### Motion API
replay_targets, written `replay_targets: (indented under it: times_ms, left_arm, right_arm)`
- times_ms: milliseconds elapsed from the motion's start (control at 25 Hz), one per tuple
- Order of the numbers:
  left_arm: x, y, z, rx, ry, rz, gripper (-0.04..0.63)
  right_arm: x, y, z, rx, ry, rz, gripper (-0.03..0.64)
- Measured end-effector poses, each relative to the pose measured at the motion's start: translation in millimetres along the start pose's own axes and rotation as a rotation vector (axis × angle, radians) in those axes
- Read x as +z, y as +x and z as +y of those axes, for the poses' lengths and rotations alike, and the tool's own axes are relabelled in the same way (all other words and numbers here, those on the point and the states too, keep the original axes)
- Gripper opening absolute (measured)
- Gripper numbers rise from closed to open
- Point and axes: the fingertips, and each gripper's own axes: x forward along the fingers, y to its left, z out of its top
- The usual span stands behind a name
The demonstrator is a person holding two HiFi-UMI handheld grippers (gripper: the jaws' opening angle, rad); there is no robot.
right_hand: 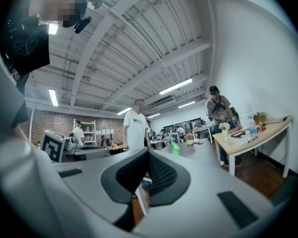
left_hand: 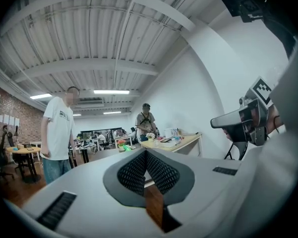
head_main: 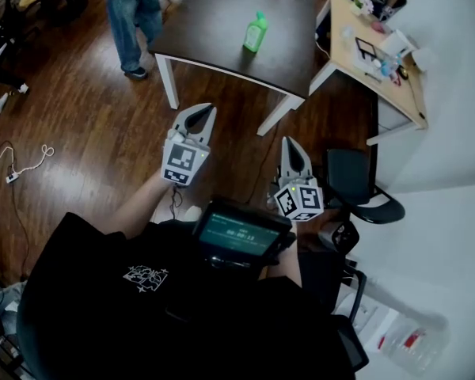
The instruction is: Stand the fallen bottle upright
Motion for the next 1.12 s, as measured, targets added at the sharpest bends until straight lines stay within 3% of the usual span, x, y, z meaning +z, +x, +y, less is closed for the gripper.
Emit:
replay_targets:
  times_ms: [1120]
  left_arm:
    - [11, -8, -10, 0.022, 0.001, -0.026, -0.014]
  right_arm:
    - [0, -14, -2, 0.02, -0.016, 0.006, 0.013]
